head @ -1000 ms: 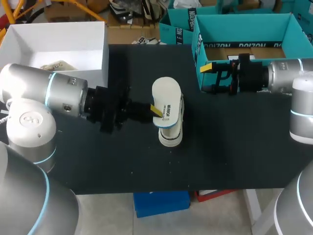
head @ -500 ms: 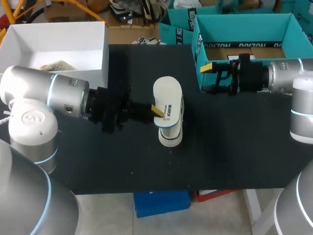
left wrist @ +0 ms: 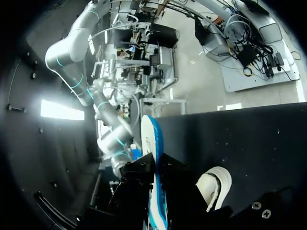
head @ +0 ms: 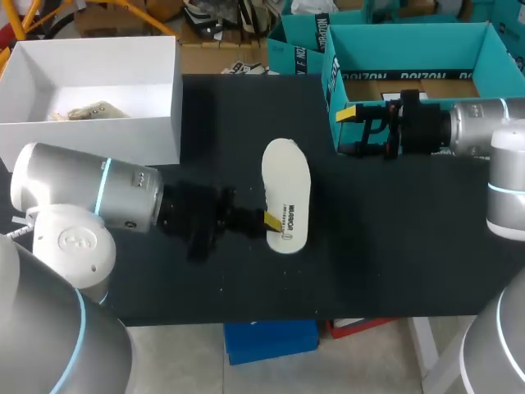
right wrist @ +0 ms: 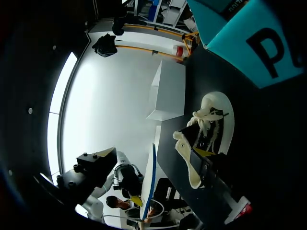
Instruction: Take the shoe out of the shoebox, open the shoe tongue, remove and reinsert the insole, then place the shoe into the shoebox
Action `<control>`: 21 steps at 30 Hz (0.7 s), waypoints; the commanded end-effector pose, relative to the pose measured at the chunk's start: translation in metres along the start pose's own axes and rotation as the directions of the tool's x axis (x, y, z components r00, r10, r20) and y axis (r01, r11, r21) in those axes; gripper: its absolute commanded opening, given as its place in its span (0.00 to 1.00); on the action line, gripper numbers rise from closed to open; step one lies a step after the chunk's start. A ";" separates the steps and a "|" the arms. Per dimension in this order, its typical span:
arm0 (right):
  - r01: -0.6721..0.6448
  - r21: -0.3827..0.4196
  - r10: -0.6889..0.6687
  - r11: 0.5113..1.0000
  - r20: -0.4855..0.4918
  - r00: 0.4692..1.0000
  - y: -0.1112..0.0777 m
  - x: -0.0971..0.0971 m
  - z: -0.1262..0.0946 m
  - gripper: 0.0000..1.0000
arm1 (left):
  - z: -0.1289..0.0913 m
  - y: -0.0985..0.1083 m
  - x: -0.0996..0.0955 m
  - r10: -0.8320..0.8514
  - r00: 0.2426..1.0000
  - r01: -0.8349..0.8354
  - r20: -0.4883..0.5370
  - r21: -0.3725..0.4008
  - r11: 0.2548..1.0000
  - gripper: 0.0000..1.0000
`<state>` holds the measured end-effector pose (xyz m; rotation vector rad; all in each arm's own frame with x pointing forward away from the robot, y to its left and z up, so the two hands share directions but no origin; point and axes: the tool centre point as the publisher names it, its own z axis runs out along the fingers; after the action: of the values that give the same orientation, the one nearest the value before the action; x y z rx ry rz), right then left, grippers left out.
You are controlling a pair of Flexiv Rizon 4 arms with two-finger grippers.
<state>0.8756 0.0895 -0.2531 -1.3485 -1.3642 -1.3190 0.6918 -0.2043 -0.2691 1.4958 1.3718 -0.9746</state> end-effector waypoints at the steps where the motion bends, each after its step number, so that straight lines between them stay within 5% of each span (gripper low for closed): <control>1: 0.000 -0.002 0.000 1.000 0.001 1.000 0.000 -0.001 0.001 1.00 | 0.003 -0.006 0.012 0.045 0.999 -0.045 0.000 -0.053 0.998 0.00; 21: 0.000 -0.002 0.000 1.000 0.001 1.000 0.000 -0.001 0.001 1.00 | 0.014 0.062 0.036 0.104 0.994 -0.101 0.026 -0.101 0.990 0.00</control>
<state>0.8760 0.0897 -0.2532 -1.3480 -1.3644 -1.3182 0.7443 -0.1989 -0.3004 1.4484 1.2846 -0.8500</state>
